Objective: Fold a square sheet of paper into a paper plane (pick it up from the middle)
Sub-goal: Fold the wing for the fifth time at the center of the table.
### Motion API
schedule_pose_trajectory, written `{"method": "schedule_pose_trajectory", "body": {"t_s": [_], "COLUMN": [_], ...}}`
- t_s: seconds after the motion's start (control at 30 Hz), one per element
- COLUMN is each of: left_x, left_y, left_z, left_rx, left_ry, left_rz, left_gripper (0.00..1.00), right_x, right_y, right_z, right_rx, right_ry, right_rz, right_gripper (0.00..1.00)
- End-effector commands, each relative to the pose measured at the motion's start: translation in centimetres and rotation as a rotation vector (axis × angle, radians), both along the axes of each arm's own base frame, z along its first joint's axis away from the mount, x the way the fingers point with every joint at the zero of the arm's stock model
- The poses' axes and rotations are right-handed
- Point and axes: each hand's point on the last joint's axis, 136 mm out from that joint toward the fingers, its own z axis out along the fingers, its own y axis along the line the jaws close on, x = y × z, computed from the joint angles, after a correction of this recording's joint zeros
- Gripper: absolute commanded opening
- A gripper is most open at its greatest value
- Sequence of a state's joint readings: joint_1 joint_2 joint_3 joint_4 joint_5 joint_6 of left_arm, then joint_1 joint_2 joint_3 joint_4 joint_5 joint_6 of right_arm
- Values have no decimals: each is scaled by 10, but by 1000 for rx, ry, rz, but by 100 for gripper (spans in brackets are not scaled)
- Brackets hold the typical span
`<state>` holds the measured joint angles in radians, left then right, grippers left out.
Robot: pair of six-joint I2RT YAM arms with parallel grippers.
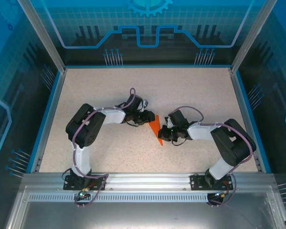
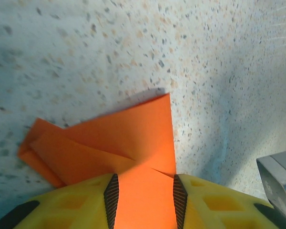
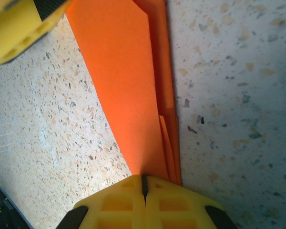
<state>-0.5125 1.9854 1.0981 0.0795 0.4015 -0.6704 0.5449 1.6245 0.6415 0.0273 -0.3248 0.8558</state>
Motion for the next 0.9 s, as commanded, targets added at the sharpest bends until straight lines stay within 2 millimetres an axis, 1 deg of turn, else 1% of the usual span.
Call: {"method": "schedule_pose_trajectory", "body": {"t_s": [0.0,0.1,0.27,0.43,0.53,0.67,0.77,0.87], "left_x": [18,23,32,41,47,49,46,34], "left_y": [19,21,31,39,40,38,37,31], "left_z": [-14,-16,-19,-13,1,25,47,65], "left_rx": [55,67,80,73,69,45,4,-51], "left_ry": [-10,-13,-12,-18,-39,-72,-92,-109], "left_rz": [20,12,20,20,13,11,30,38], "left_gripper": [39,39,39,39,40,40,41,41], "right_x": [-49,-50,-49,-47,-46,-43,-42,-39], "right_y": [-37,-36,-34,-31,-29,-26,-25,-23], "right_z": [-50,-50,-50,-50,-49,-47,-46,-44], "right_rx": [-201,-199,-188,-175,-167,-160,-156,-146], "right_ry": [183,186,187,189,189,184,182,176], "right_rz": [7,9,13,13,15,16,13,11], "right_gripper": [1,1,1,1,1,1,2,2]}}
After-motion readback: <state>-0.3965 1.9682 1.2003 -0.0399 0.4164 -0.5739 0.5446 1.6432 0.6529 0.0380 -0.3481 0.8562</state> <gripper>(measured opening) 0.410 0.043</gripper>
